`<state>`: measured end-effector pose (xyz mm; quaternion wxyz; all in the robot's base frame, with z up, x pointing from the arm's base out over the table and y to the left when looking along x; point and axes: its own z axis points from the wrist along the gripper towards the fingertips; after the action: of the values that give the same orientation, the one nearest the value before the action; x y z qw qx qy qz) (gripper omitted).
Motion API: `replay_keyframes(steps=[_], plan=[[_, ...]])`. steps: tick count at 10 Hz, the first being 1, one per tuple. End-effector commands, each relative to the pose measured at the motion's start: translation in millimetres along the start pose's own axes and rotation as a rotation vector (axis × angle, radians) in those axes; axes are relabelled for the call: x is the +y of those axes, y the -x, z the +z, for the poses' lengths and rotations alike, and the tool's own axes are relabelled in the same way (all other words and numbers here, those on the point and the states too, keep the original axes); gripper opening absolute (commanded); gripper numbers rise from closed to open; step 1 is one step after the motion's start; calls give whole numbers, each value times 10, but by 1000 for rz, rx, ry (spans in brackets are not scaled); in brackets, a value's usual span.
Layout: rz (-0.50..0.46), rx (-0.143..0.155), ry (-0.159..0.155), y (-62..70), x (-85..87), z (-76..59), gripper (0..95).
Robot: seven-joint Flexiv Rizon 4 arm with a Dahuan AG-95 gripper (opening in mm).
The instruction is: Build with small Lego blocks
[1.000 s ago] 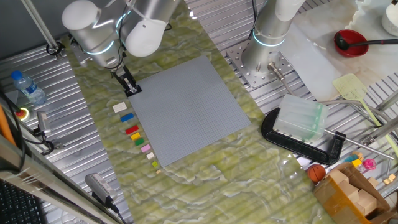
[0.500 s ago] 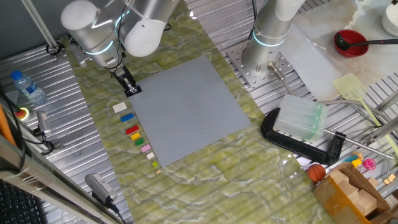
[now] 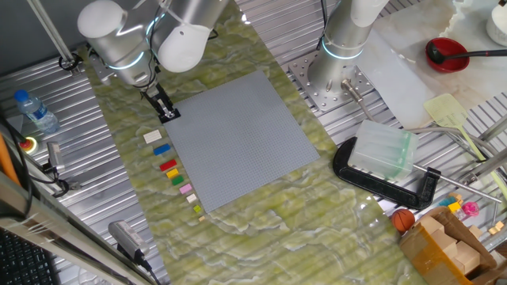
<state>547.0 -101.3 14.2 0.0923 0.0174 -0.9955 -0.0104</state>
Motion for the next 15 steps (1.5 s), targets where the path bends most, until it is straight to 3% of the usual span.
replay_keyframes(steps=[1,9,15], plan=[[3,6,-3,-6,-4,185,0],[30,-4,-18,40,-28,211,0],[43,4,0,38,-39,190,0]])
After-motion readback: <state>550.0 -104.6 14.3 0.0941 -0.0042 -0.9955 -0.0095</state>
